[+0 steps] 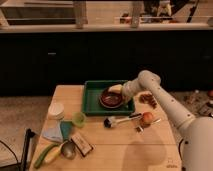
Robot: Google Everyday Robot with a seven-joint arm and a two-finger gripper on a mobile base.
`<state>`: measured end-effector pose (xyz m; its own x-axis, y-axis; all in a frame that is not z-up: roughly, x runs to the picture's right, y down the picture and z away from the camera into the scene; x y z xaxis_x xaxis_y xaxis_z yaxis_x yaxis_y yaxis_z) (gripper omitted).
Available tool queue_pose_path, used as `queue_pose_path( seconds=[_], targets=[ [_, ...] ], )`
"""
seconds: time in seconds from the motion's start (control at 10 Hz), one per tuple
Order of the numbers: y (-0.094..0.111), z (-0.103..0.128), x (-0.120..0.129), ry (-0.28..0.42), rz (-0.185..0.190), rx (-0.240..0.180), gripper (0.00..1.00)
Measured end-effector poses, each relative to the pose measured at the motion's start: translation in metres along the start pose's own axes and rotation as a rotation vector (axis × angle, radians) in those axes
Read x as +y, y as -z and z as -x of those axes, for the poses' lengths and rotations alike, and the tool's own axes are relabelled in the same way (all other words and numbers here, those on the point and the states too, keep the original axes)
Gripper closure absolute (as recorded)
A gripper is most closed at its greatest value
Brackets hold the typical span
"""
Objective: Stack bowls into tray
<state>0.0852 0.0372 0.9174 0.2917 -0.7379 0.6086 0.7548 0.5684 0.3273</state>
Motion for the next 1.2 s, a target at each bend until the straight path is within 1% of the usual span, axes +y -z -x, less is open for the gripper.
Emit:
queue_pose_path(
  seconds=[0.1, 0.2, 0.4, 0.6, 0.9, 1.1, 1.2],
  targets=[
    [0.0, 0.001, -0.007, -0.004, 0.033, -0.006, 0.2],
    [0.001, 0.001, -0.009, -0.009, 0.052, -0.006, 0.2],
    [0.009, 0.0, -0.011, -0.024, 0.08, 0.002, 0.2],
    [0.019, -0.002, -0.007, -0.044, 0.099, 0.018, 0.2],
    [0.034, -0.005, -0.002, -0.067, 0.107, 0.052, 0.2],
    [0.046, -0.008, -0.002, -0.074, 0.104, 0.089, 0.2],
    [0.056, -0.011, -0.004, -0.076, 0.101, 0.114, 0.2]
  ],
)
